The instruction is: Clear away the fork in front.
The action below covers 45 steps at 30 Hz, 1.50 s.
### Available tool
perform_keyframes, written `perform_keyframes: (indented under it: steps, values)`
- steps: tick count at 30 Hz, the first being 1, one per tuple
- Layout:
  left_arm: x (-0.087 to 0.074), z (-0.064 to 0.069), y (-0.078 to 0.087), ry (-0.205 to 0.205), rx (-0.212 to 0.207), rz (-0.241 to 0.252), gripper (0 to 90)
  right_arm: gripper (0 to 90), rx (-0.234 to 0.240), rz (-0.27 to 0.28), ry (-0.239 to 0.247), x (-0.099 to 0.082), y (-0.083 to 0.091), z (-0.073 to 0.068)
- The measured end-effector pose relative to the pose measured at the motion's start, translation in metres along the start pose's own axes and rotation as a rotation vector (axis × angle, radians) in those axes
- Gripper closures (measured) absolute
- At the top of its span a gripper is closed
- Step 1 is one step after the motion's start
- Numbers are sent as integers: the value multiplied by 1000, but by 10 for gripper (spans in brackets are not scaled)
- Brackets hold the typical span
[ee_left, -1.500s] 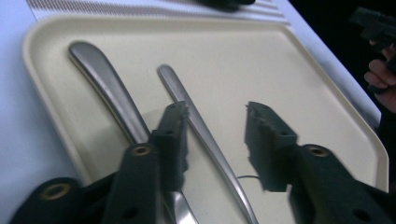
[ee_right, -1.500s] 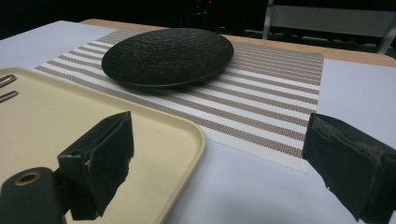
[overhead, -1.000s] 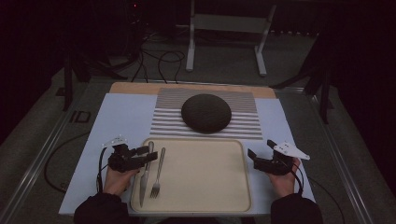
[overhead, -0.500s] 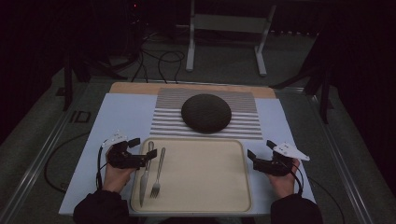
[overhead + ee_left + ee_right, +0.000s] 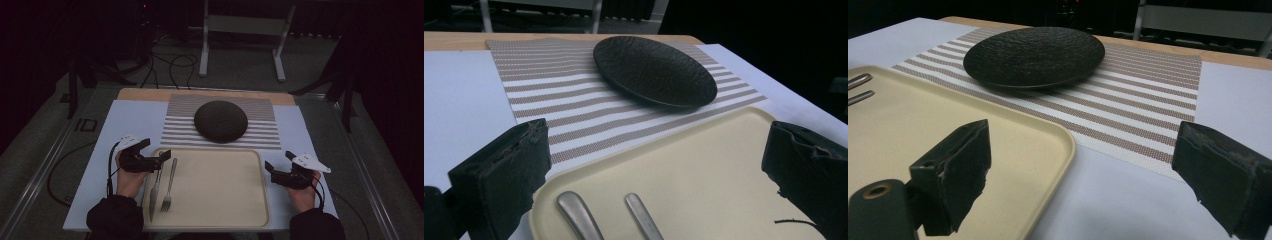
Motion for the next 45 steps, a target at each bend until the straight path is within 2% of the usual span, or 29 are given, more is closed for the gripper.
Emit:
perform_keyframes:
  steps: [8,17,24,37,45]
  values:
    - [13,4,-4,-37,-2,43,0,91,-5,-2,0,-1,-1,1]
    - [20,7,-17,-90,39,26,0,91,-7,-3,0,-2,-2,3]
    - [28,9,-26,-102,49,24,0,91,-9,-6,4,-3,-4,3]
    - [33,9,-48,-135,59,-19,0,91,-10,-8,3,-3,-4,4]
    - [41,7,-57,-139,73,-18,0,91,-9,-12,5,-4,-5,4]
Point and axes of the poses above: each handheld gripper's, and its own axes: y roughly backward along the jaws, x roughly out of its top, z roughly to its right, the point moved 6 cm from there along -y, roughly forward along the jaws, and after that the axes turned 15 degrees about y, right-handed, at the moved point
